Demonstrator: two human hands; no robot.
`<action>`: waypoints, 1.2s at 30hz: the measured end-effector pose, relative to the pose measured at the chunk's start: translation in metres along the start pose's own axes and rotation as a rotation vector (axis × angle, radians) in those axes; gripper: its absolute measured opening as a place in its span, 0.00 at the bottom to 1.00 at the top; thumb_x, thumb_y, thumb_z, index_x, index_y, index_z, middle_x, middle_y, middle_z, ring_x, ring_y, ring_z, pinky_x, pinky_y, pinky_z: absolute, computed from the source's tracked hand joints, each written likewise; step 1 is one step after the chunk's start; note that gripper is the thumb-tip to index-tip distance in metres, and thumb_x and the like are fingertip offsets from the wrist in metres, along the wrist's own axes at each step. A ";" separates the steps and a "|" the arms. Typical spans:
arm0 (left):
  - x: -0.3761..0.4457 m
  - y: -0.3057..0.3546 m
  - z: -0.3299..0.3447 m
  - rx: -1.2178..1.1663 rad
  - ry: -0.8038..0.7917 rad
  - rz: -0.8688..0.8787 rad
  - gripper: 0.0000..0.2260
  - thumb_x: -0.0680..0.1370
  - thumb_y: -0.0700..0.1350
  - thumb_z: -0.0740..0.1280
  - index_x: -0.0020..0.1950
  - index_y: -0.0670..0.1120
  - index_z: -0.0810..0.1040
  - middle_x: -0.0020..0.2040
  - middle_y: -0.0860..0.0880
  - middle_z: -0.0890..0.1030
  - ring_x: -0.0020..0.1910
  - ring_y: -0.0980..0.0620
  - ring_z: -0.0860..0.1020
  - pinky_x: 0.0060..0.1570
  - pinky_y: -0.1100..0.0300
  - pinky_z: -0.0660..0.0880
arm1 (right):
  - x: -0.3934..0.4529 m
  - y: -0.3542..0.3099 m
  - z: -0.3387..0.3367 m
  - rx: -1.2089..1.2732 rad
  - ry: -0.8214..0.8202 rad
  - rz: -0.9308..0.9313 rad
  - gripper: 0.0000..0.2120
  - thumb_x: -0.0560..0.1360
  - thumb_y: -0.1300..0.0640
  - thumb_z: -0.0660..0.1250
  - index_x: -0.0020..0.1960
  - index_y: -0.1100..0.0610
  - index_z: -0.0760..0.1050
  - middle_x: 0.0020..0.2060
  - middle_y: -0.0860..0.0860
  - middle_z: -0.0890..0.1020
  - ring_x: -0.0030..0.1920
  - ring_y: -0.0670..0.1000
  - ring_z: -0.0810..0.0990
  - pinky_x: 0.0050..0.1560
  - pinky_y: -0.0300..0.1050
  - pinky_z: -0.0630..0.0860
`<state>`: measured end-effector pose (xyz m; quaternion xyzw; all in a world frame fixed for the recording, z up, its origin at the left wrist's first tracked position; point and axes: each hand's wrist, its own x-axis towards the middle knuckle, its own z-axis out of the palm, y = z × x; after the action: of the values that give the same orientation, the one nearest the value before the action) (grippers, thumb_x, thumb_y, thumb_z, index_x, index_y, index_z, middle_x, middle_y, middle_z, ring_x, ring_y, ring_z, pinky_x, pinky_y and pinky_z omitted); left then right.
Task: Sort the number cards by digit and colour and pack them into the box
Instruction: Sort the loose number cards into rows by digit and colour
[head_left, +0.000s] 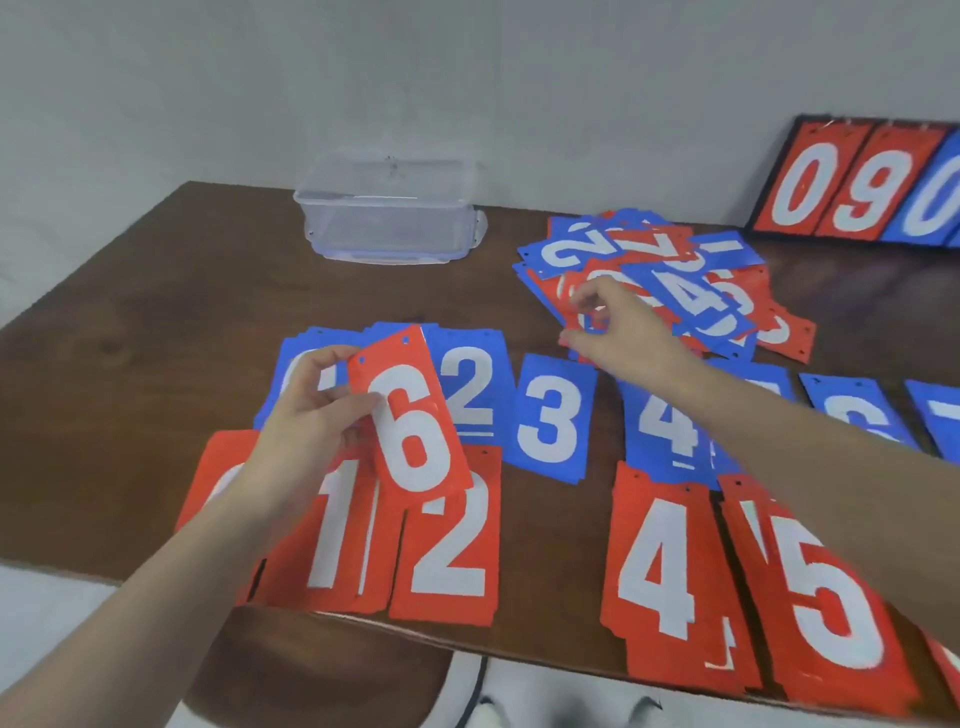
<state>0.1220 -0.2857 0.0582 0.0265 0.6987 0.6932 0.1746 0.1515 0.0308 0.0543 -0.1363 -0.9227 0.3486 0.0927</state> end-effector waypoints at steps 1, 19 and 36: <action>0.004 -0.001 0.009 -0.004 -0.021 0.002 0.16 0.79 0.36 0.68 0.63 0.53 0.75 0.43 0.46 0.85 0.44 0.43 0.85 0.45 0.48 0.83 | -0.009 0.010 -0.011 0.001 0.004 0.018 0.14 0.77 0.55 0.72 0.58 0.47 0.70 0.59 0.47 0.76 0.59 0.47 0.75 0.54 0.39 0.72; -0.044 -0.004 0.276 0.185 -0.632 -0.074 0.17 0.79 0.34 0.68 0.66 0.48 0.71 0.53 0.44 0.85 0.50 0.41 0.84 0.50 0.49 0.83 | -0.154 0.162 -0.170 0.054 0.231 0.194 0.06 0.77 0.56 0.70 0.46 0.46 0.76 0.48 0.44 0.81 0.51 0.45 0.79 0.42 0.31 0.73; -0.086 -0.039 0.390 1.257 -0.536 0.555 0.21 0.76 0.54 0.73 0.68 0.57 0.75 0.67 0.57 0.73 0.65 0.52 0.69 0.63 0.58 0.68 | -0.178 0.240 -0.223 0.142 0.171 0.115 0.05 0.80 0.52 0.67 0.47 0.43 0.74 0.54 0.41 0.78 0.56 0.43 0.78 0.45 0.37 0.71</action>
<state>0.3201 0.0628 0.0460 0.4661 0.8650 0.1505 0.1094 0.4238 0.2855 0.0454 -0.2115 -0.8750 0.4049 0.1602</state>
